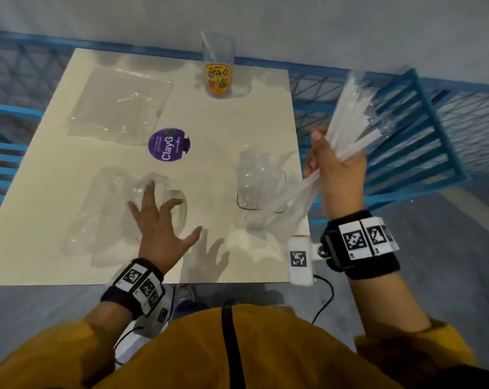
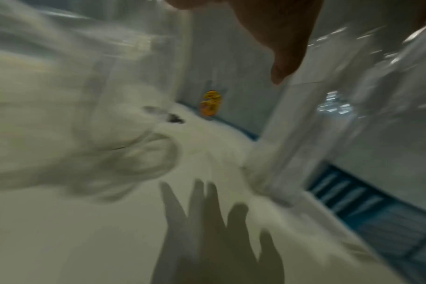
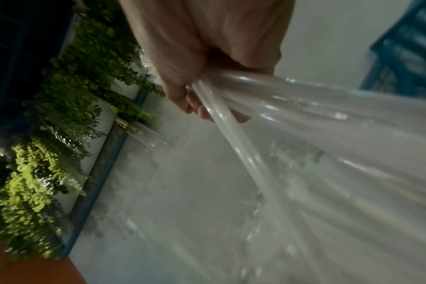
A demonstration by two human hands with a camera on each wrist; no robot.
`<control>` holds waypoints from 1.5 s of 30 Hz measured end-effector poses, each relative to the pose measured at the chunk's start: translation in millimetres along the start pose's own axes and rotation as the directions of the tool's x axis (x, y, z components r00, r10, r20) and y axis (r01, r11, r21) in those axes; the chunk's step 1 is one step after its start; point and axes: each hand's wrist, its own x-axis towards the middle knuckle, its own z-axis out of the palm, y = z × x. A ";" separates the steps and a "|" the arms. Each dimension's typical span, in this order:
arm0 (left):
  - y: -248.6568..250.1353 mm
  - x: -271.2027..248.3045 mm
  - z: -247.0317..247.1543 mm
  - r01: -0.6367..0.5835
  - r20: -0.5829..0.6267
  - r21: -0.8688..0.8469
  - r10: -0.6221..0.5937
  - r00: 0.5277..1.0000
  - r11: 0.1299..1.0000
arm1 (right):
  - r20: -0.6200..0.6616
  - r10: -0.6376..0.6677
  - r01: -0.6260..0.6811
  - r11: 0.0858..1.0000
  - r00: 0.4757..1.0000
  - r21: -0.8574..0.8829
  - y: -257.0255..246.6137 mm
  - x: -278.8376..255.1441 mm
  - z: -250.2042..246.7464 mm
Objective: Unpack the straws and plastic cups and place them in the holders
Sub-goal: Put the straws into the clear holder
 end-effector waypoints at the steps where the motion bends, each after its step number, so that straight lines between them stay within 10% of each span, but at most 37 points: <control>1: 14.2 7.9 7.6 -0.044 0.061 -0.110 0.051 0.997 0.993 | -0.016 -0.023 0.023 1.000 1.000 -0.012 -0.6 3.4 -4.5; 6: 67.9 58.8 50.9 0.199 0.514 -0.482 0.091 0.853 0.854 | 0.005 -0.097 0.097 0.995 0.995 0.002 -0.9 18.1 1.3; 10: 73.4 86.3 72.7 0.377 0.599 -0.548 0.035 0.800 0.747 | 0.092 -0.056 0.056 0.998 0.994 0.007 4.8 18.0 20.6; 20: 71.4 85.8 80.8 0.373 0.576 -0.523 -0.005 0.818 0.767 | 0.044 0.310 -0.295 0.933 0.950 -0.205 88.6 -9.8 4.0; 25: 72.0 87.2 83.2 0.316 0.570 -0.529 0.054 0.820 0.787 | 0.035 0.202 -0.122 0.710 0.979 -0.694 111.7 -9.6 -15.8; 30: 71.1 87.2 87.5 0.292 0.537 -0.570 0.078 0.840 0.768 | 0.202 0.260 -0.072 0.761 0.944 -0.645 94.3 -3.2 -17.9; 36: 71.9 87.9 88.5 0.270 0.522 -0.570 0.088 0.848 0.776 | 0.229 0.217 0.060 0.590 0.949 -0.806 105.6 4.9 -12.0; 42: 74.4 86.7 77.9 0.261 0.524 -0.491 0.042 0.851 0.831 | 0.260 0.128 0.014 0.875 0.957 -0.484 115.5 -18.4 -35.2; 45: 68.4 81.8 59.8 0.140 0.545 -0.289 0.042 0.838 0.947 | 0.190 0.147 -0.030 0.859 0.971 -0.511 116.5 -48.2 -43.6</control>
